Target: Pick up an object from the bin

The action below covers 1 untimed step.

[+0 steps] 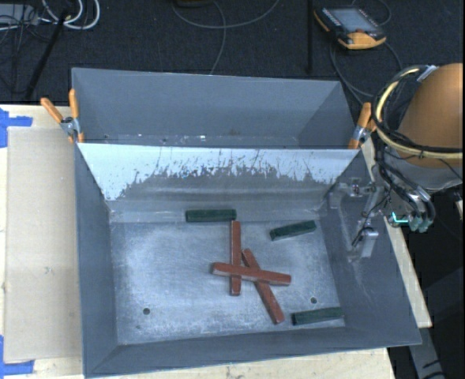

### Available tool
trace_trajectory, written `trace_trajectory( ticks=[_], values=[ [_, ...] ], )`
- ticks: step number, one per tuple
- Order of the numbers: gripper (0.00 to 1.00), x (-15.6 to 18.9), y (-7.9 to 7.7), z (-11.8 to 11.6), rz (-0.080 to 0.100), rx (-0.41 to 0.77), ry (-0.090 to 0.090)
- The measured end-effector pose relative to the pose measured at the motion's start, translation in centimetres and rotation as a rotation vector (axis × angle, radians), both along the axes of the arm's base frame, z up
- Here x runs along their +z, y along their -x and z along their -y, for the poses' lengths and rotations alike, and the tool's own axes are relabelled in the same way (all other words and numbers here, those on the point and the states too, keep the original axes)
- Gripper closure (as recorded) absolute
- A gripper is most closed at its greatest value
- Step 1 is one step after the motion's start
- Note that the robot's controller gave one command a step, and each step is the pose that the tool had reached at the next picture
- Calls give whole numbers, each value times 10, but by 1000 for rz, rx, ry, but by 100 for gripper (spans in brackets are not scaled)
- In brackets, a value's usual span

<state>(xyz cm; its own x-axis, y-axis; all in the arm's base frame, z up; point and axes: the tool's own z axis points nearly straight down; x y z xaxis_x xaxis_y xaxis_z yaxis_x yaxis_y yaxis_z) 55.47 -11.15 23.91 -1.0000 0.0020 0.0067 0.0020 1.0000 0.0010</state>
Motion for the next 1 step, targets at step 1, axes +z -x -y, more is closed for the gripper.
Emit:
trace_trajectory(
  ticks=[1],
  values=[
    [0, -132, -42, -12, 1, 215, -2]
  ],
)
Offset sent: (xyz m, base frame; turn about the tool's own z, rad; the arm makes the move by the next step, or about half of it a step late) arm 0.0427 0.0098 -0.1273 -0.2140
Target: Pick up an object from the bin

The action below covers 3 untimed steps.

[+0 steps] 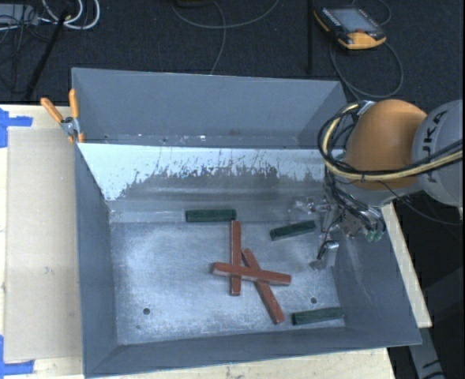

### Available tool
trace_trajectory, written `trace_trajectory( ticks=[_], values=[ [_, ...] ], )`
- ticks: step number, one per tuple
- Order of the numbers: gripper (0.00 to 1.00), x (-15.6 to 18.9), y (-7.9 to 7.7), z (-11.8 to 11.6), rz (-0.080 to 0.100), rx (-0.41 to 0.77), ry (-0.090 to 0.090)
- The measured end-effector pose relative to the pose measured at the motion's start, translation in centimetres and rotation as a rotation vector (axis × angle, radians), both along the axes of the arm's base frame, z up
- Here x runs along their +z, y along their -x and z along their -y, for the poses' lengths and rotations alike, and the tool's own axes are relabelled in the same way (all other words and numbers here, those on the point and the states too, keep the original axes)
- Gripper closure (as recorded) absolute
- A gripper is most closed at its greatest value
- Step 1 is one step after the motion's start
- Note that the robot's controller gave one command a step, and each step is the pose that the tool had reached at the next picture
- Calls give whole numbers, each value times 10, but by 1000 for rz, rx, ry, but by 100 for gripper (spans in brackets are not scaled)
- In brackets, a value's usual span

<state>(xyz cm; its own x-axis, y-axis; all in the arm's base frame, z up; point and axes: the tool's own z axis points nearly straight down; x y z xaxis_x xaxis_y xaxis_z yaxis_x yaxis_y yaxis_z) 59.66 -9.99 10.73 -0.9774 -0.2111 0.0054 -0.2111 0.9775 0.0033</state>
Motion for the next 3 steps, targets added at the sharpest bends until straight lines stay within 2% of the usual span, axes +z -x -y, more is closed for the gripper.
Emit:
trace_trajectory(
  ticks=[1, 2, 3],
  values=[
    [0, -40, -22, 19, 6, 67, 2],
    [100, -37, -23, 18, 8, 69, 2],
    [100, 103, -15, 31, 16, 105, 4]
  ],
)
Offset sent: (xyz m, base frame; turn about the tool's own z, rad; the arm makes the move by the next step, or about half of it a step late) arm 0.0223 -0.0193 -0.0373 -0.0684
